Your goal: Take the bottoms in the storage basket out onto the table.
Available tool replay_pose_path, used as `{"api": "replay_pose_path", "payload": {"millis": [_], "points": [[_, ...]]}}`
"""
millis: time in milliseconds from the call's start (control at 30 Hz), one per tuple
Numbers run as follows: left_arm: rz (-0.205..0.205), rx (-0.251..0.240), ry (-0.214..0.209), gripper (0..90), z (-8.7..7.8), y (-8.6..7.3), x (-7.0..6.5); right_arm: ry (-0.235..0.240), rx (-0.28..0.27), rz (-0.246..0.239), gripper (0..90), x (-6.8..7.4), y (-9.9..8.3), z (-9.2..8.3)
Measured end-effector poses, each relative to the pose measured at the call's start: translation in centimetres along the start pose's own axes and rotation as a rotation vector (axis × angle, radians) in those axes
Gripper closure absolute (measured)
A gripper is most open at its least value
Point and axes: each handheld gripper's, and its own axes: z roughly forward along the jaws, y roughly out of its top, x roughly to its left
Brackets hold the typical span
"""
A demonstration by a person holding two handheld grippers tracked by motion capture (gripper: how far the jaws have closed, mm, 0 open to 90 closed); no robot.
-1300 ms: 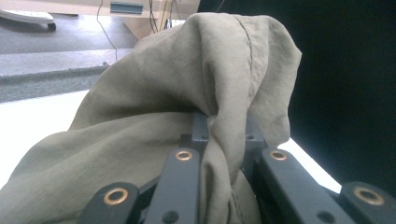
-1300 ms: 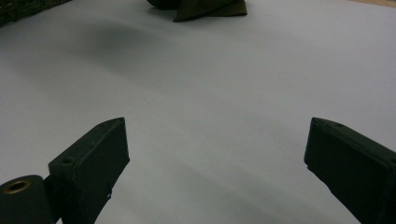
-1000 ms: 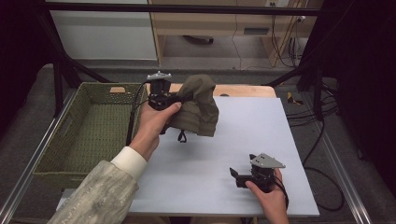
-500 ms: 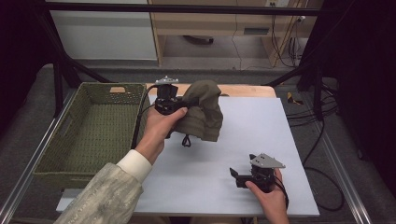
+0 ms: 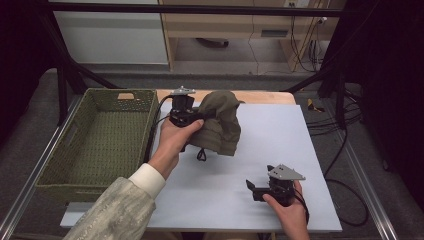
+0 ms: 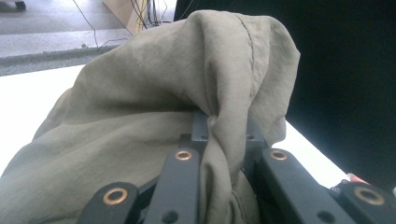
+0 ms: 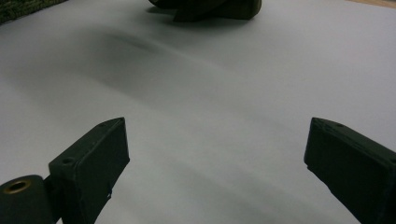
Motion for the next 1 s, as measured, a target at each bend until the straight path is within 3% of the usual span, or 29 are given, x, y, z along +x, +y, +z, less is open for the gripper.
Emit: {"api": "replay_pose_path", "payload": {"millis": [1000], "points": [[0.001, 0.034, -0.026, 81.6, 2.1, -1.8, -0.7, -0.002, 0.004, -0.005, 6.9, 0.0, 0.0, 0.0]]}}
